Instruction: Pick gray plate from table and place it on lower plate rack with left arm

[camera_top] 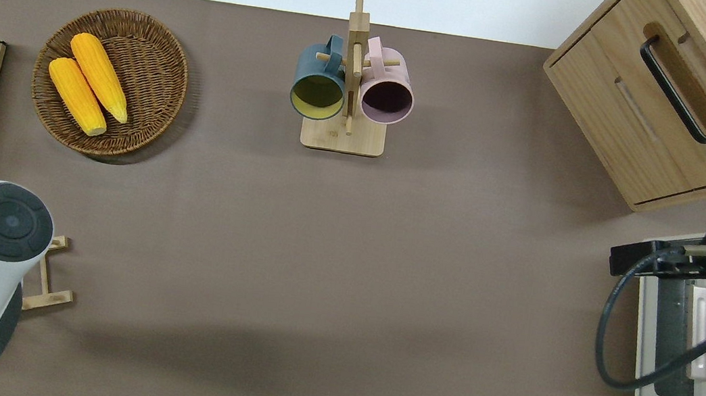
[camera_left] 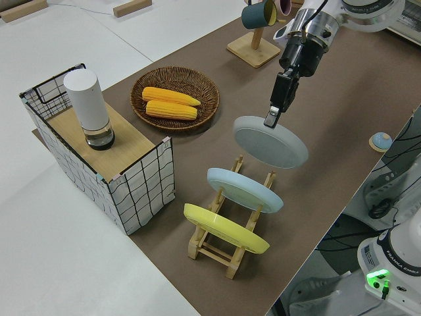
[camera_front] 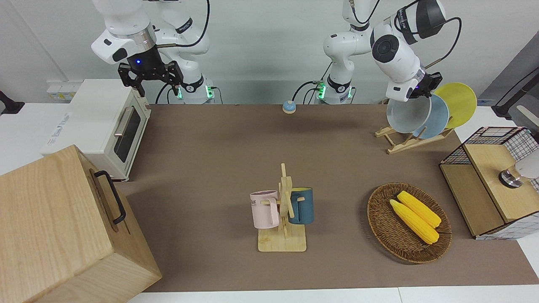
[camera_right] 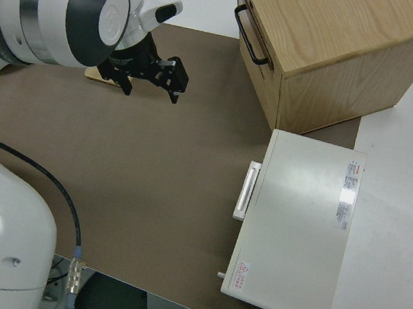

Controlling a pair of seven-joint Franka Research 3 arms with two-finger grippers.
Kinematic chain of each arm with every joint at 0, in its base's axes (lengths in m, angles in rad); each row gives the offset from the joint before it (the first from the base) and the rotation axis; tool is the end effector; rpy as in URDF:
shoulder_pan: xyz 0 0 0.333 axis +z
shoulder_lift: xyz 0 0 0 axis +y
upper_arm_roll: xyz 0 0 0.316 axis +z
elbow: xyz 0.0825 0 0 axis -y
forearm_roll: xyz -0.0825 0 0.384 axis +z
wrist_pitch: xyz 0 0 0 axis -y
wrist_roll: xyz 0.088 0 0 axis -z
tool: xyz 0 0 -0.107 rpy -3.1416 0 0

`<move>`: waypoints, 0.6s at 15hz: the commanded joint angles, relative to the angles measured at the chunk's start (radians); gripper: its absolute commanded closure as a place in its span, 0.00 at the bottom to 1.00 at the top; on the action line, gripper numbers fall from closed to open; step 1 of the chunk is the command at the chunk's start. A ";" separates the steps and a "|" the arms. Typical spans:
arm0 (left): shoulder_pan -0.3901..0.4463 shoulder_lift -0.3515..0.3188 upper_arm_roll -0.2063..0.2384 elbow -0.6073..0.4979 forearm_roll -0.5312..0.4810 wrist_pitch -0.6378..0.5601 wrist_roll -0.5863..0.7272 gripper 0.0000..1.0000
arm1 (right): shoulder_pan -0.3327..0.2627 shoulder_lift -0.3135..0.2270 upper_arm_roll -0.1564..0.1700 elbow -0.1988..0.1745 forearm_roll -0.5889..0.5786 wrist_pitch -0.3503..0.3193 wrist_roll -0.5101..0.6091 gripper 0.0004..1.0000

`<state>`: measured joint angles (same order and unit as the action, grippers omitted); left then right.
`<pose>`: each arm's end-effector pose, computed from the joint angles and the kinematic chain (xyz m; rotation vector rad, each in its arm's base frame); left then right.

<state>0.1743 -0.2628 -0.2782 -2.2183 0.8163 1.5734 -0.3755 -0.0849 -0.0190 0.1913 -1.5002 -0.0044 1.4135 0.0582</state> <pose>0.4447 0.0246 0.4919 -2.1920 -0.1304 0.1933 0.5292 0.0571 0.6541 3.1254 0.0742 -0.1050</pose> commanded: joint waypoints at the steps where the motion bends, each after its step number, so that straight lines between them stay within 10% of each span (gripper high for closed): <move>1: -0.013 -0.012 0.001 -0.061 0.057 -0.007 -0.085 1.00 | -0.007 -0.002 0.005 0.006 0.007 -0.014 -0.001 0.01; 9: -0.059 0.019 -0.004 -0.126 0.085 -0.010 -0.224 1.00 | -0.007 -0.002 0.005 0.006 0.007 -0.014 -0.001 0.01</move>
<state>0.1517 -0.2580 -0.2846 -2.3031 0.8459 1.5737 -0.5220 -0.0849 -0.0190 0.1913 -1.5002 -0.0044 1.4135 0.0582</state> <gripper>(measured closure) 0.969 0.009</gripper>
